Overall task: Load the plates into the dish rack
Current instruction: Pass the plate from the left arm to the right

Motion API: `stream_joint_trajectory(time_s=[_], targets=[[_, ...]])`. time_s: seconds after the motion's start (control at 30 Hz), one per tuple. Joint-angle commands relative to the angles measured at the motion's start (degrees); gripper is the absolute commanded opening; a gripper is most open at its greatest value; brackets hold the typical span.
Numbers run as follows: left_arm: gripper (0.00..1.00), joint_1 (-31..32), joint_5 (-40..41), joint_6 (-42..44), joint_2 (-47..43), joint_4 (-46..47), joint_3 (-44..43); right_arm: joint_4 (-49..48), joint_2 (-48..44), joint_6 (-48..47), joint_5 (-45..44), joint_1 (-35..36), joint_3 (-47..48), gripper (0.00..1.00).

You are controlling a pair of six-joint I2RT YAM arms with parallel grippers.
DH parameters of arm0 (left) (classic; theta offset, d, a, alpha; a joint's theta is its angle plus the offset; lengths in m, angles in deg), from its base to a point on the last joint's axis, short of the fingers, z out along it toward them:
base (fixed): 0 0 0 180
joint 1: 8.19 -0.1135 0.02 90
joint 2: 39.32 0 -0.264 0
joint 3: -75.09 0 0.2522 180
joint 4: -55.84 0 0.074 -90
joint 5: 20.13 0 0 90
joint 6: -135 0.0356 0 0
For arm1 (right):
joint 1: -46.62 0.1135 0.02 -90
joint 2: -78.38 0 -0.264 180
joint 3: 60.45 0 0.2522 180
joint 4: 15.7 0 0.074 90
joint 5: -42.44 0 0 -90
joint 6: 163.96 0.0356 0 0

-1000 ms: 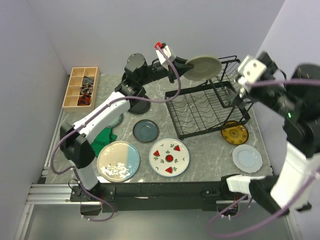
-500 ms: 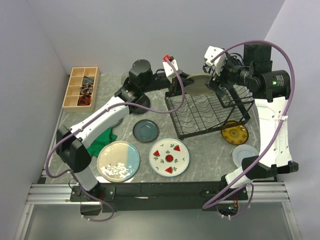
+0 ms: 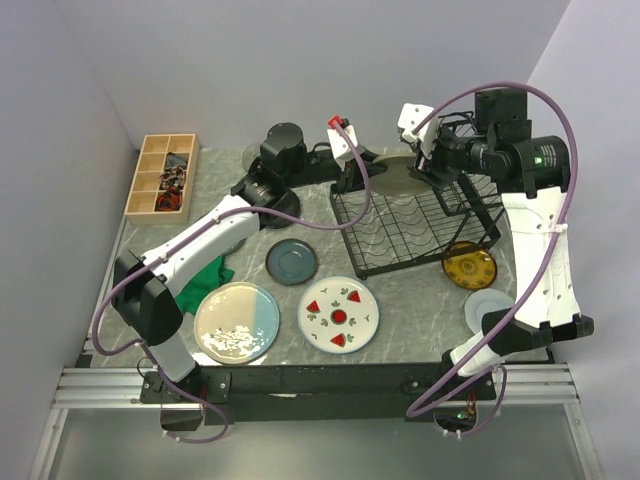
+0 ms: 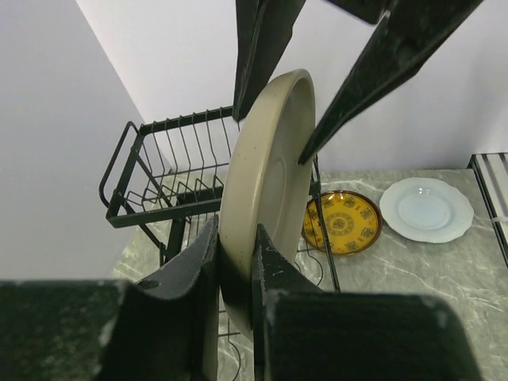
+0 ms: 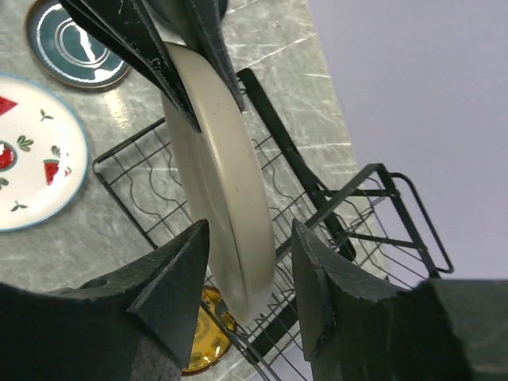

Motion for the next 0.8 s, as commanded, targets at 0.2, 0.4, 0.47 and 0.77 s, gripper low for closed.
stream_joint_trajectory(time_s=[0.2, 0.4, 0.47, 0.77], targets=[[0.01, 0.3, -1.6, 0.5, -4.7, 6.2, 0.5, 1.3, 0.7, -1.9, 2.4, 1.4, 0.1, 0.22], [0.35, 0.3, -0.2, -1.5, -6.5, 7.3, 1.7, -2.1, -4.9, -2.8, 0.9, 1.5, -4.8, 0.00], [0.68, 0.2, 2.2, -2.4, -8.6, 8.8, 3.7, -4.7, -6.9, -2.1, -0.6, 1.5, -5.8, 0.00], [0.99, 0.2, 17.1, -3.8, -26.5, -1.7, 13.5, -17.6, -14.7, -6.4, -17.5, 0.1, -9.5, 0.00]])
